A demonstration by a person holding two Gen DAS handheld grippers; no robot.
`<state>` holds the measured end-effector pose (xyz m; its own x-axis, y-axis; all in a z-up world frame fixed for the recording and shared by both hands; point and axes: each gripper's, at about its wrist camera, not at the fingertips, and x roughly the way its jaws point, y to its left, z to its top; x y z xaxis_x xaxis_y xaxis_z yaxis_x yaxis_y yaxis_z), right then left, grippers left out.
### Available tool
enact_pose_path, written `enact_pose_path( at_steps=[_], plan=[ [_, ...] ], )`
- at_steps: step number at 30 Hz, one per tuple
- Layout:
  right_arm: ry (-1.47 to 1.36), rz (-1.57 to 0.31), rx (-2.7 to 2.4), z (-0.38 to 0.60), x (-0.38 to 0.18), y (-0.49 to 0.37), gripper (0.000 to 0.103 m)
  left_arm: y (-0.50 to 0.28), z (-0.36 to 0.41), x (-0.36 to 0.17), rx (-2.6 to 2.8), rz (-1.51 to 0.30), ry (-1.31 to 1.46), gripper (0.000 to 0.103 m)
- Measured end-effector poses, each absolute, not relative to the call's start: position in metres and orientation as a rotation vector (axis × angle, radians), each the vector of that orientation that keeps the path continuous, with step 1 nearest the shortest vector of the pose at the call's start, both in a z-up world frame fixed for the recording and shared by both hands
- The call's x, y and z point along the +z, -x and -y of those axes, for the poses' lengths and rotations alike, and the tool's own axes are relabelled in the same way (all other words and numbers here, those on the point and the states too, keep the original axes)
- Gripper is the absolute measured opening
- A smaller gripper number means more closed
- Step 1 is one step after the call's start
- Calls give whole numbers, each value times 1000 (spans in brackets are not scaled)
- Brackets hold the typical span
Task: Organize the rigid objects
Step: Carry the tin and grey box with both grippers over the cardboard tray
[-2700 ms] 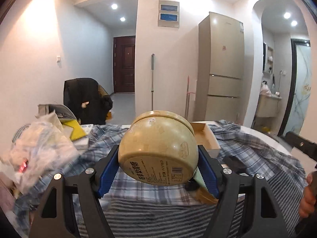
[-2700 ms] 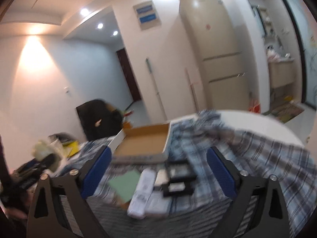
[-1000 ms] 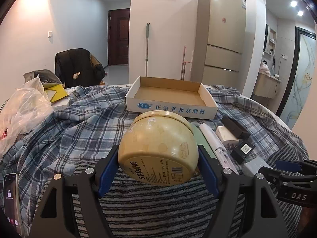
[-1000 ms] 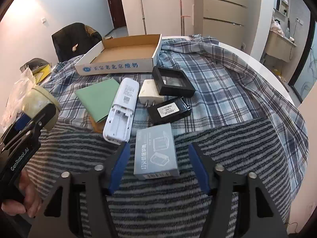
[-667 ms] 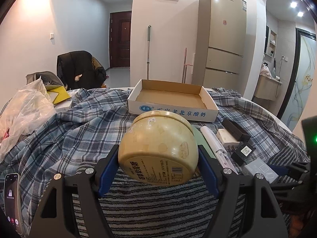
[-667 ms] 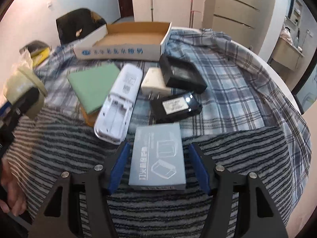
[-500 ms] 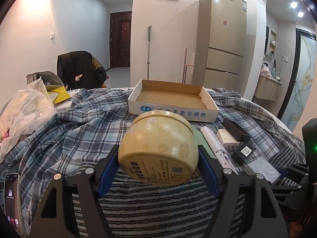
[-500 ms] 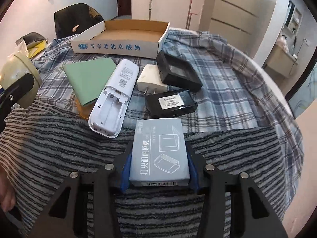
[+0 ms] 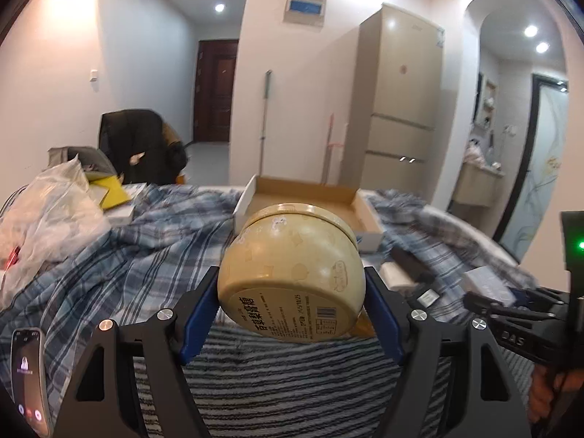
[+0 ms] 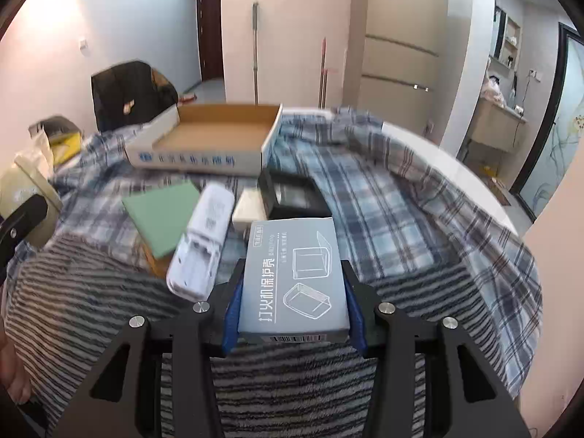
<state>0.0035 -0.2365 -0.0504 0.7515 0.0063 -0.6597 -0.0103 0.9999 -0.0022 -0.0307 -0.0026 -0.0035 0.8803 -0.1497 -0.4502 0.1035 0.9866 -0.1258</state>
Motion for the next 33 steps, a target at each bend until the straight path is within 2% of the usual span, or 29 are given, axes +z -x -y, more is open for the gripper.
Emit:
enact_pose_path(
  at_steps=[10, 13, 19, 27, 33],
  plan=[
    [-21, -570, 35, 241, 10, -4, 46, 29, 3, 68, -137, -398, 13, 77],
    [-16, -492, 37, 238, 32, -2, 46, 19, -4, 89, -210, -419, 74, 77],
    [-90, -396, 72, 239, 61, -10, 46, 8, -3, 126, -147, -341, 54, 77],
    [-163, -283, 92, 230, 124, -48, 46, -48, 5, 180, -133, -262, 82, 77],
    [-180, -243, 78, 222, 150, -84, 46, -91, -4, 188, -87, -252, 98, 77]
  ],
)
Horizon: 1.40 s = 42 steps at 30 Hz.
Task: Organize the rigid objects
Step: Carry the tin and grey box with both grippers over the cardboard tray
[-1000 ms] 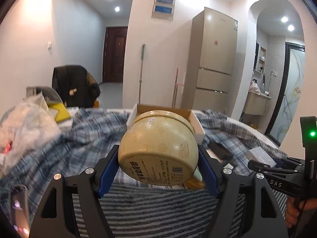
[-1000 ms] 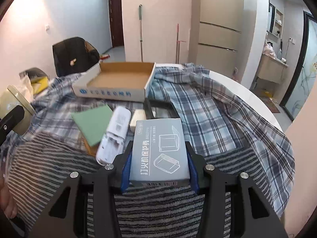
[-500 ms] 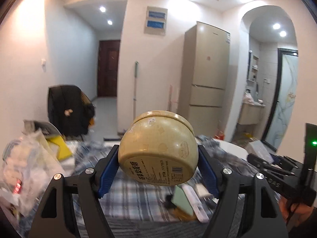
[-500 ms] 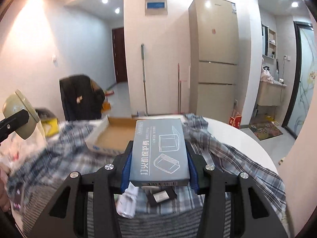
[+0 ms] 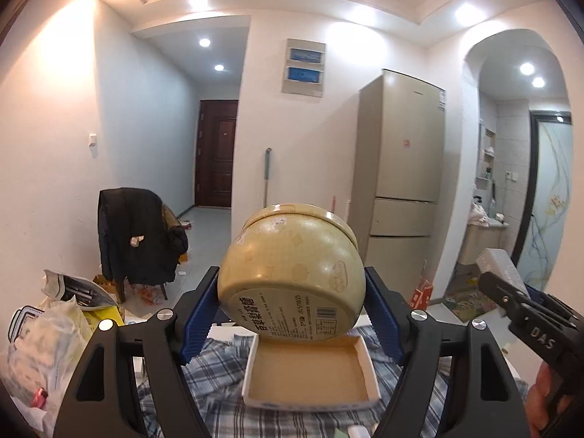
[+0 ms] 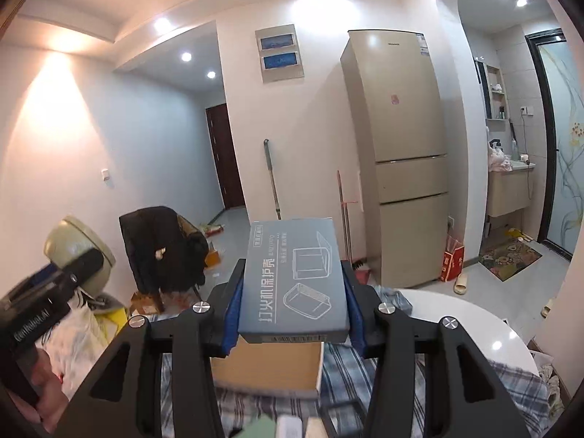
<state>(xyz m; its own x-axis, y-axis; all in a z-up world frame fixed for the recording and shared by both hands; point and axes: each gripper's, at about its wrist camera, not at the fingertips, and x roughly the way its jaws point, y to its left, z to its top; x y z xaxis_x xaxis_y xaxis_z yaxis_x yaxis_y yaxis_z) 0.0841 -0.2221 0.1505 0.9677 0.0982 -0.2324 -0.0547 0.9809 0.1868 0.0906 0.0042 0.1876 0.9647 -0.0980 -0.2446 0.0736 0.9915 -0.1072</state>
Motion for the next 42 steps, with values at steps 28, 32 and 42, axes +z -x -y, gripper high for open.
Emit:
enact_pose_path(
  at_steps=[28, 32, 42],
  plan=[
    [-93, -701, 9, 203, -3, -237, 46, -268, 11, -13, -104, -799, -106, 77],
    [-102, -727, 3, 208, -8, -245, 46, -272, 10, -27, -107, -850, -108, 77],
    [-134, -843, 72, 204, -32, -263, 46, -273, 22, -46, -141, -939, -168, 77]
  ],
)
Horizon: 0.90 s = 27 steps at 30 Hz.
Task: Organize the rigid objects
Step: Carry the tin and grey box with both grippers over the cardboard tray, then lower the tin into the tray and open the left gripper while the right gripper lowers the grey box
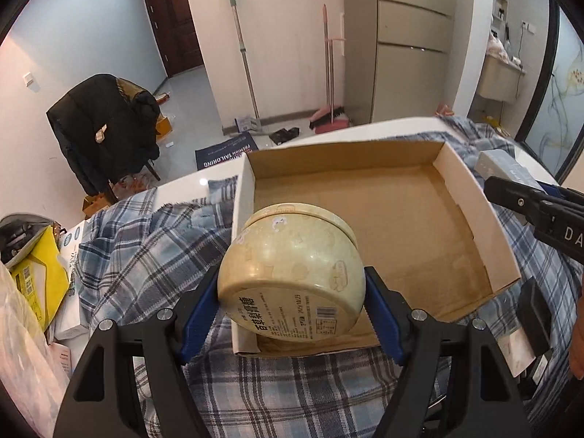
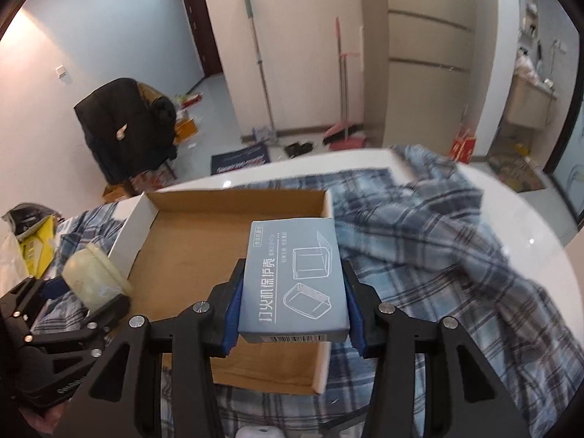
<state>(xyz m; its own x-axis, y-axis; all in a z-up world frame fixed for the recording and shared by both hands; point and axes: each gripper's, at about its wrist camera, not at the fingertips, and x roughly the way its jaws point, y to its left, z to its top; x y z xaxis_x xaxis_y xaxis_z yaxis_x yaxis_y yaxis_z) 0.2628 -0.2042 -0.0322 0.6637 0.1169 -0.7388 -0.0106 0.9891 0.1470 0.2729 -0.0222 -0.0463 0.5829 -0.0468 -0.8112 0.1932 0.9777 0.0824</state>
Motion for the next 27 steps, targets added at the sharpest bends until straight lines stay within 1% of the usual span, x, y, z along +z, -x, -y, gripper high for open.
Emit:
enact_pose_path(
  at_steps=[11, 23, 25, 27],
  plan=[
    [-111, -900, 92, 193, -54, -269, 46, -278, 22, -61, -155, -989, -182, 77],
    [-126, -970, 117, 196, -72, -278, 46, -276, 28, -60, -176, -1015, -204, 77],
    [-122, -973, 112, 196, -74, -279, 46, -275, 29, -57, -180, -1006, -202, 78],
    [-109, -970, 107, 195, -75, -279, 46, -273, 28, -53, -191, -990, -189, 83]
  ],
)
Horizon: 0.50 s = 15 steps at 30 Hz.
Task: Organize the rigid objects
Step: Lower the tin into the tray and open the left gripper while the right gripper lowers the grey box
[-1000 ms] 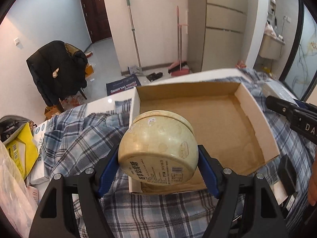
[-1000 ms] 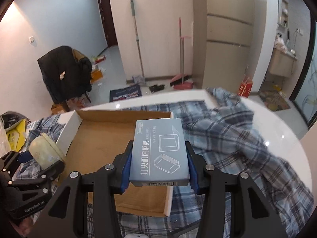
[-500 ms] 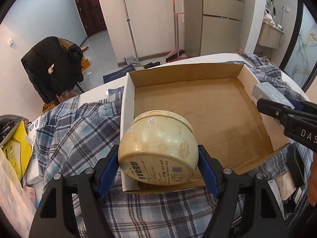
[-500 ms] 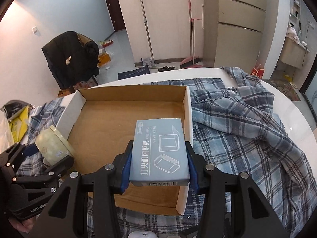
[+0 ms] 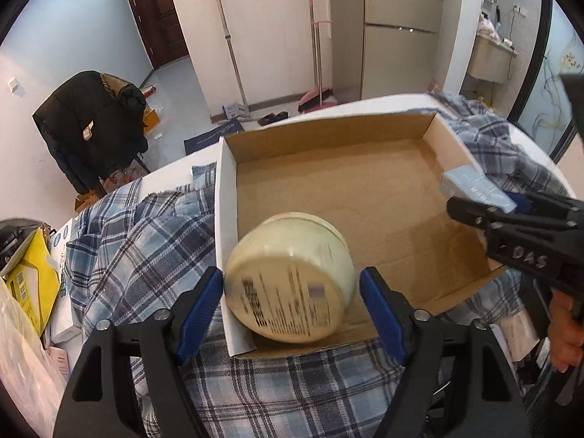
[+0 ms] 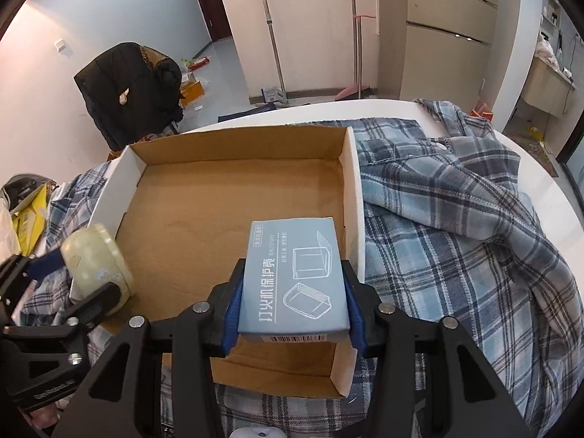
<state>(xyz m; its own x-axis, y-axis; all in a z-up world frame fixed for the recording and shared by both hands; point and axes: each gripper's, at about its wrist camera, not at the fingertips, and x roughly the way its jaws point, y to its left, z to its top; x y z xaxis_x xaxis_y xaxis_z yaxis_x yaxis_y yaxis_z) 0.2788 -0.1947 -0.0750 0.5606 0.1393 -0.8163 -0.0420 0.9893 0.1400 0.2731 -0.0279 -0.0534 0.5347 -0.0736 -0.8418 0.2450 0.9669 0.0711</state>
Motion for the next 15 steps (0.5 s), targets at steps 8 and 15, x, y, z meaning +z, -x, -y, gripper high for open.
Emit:
enact_pose_path(
  at_steps=[8, 15],
  plan=[
    [-110, -974, 116, 197, -76, -279, 46, -269, 11, -31, -170, -916, -106, 84],
    [-101, -969, 118, 195, -77, -279, 46, -280, -7, -40, -95, -981, -68, 86]
  ],
)
